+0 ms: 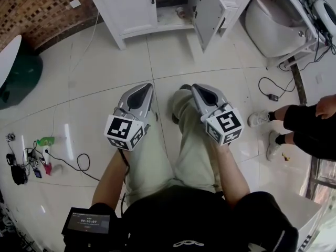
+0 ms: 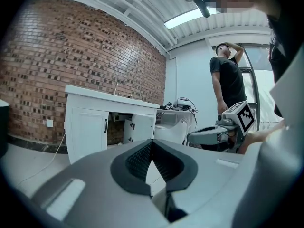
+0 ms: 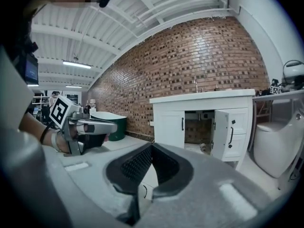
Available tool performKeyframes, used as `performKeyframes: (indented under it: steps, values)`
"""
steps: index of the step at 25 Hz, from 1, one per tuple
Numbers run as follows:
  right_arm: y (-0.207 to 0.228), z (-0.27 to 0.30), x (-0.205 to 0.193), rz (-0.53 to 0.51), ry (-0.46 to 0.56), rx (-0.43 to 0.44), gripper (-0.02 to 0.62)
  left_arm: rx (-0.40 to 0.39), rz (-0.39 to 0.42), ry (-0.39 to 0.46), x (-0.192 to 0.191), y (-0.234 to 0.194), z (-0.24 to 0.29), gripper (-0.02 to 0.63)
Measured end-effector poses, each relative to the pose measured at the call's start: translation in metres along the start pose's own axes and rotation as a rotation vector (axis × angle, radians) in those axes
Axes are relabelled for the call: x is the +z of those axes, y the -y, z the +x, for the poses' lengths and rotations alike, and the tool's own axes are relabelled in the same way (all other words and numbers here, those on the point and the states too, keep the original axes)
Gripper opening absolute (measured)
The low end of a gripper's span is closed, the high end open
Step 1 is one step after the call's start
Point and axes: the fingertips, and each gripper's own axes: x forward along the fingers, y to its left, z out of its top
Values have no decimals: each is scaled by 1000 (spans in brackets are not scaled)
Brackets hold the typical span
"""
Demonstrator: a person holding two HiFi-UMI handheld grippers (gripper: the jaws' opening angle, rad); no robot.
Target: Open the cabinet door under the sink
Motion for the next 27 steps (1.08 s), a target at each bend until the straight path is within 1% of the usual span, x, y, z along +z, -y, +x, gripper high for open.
performKeyframes:
  steps: [6,11,27]
  values:
    - [-8,-10,-11,-49,-41,-14,-9,1,4,-2,-6,13,-7,17]
    - [-6,-16,-10,-51,-24,-25,-9,1,12,-7,-7,18,-6,16]
    - [-2,-18,-9,-47,-18,-24,-9,3,14,-15,-6,18,-2,16]
